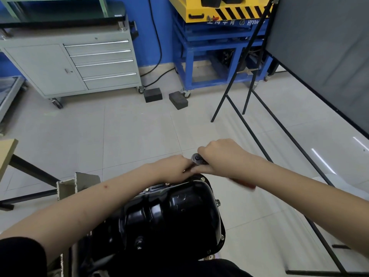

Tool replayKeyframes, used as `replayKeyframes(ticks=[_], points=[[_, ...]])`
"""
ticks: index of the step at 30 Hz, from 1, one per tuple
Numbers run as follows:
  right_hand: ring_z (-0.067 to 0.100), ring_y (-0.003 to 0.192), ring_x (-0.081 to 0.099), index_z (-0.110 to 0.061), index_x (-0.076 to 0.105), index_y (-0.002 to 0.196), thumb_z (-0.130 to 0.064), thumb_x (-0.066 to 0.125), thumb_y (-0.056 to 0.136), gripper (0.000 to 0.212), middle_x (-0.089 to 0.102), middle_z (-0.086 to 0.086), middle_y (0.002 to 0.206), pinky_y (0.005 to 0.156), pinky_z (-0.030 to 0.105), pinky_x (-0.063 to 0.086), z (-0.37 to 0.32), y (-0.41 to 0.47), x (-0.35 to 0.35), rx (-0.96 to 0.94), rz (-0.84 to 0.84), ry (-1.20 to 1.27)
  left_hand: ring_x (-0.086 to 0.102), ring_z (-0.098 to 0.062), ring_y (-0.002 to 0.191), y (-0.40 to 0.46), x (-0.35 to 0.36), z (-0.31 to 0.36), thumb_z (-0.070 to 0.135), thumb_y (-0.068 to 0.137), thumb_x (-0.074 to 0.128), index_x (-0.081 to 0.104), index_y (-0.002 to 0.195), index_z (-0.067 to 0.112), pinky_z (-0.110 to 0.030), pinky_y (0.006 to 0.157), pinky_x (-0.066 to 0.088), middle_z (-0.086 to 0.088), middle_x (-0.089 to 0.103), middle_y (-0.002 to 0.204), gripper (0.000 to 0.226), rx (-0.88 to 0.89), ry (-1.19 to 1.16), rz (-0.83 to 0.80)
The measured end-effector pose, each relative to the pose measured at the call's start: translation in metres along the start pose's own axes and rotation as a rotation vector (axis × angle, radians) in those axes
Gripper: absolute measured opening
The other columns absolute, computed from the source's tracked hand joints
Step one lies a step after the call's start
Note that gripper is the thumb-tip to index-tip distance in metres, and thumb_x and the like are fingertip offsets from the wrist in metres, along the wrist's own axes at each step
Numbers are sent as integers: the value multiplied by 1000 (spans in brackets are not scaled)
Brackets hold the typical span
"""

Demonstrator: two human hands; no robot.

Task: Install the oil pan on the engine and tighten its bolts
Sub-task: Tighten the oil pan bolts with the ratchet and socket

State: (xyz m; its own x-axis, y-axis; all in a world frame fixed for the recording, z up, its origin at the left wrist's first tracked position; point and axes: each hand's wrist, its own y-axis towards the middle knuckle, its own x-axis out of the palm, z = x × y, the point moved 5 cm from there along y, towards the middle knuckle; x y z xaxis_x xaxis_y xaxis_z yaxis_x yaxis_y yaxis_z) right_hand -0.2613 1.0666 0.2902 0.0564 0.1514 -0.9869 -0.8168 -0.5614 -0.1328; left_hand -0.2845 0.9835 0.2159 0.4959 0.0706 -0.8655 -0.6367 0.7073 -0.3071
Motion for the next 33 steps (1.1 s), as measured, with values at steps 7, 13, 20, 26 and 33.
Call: replayKeyframes(ticks=[7,13,20,26,33], points=[[20,105,50,-20,55,112,-33,44,93,25,58,-2,108,80,28,32,1,-1,-4,-134,8,-60,57,-36,86,4,3,6,27,99,34,58,98,-4,-38,78,43,-23,63,95,40,4,18,-11],[27,85,58,-21,54,86,-56,43,88,37,63,5,94,46,25,19,-1,0,-4,-35,-9,-55,56,-32,91,3,3,6,23,97,36,54,98,0,-31,76,40,-21,62,100,29,-23,-74,-94],[19,105,51,-23,55,106,-29,44,93,18,59,-4,107,79,27,32,-2,-2,-4,-167,18,-131,56,-34,90,5,3,9,24,98,34,58,98,-4,-37,81,43,-21,63,99,37,-16,-82,-33],[25,91,58,-22,51,87,-51,42,90,31,65,3,98,58,26,27,-5,0,-4,-69,22,-73,49,-26,72,2,1,5,31,97,40,50,72,7,-30,63,38,-10,57,71,36,-20,-104,-33],[20,104,51,-22,52,106,-27,45,93,16,60,-3,106,78,27,30,-3,1,-4,-147,4,-161,57,-35,87,1,0,6,25,98,37,58,98,-2,-34,74,39,-23,63,98,34,20,18,27]])
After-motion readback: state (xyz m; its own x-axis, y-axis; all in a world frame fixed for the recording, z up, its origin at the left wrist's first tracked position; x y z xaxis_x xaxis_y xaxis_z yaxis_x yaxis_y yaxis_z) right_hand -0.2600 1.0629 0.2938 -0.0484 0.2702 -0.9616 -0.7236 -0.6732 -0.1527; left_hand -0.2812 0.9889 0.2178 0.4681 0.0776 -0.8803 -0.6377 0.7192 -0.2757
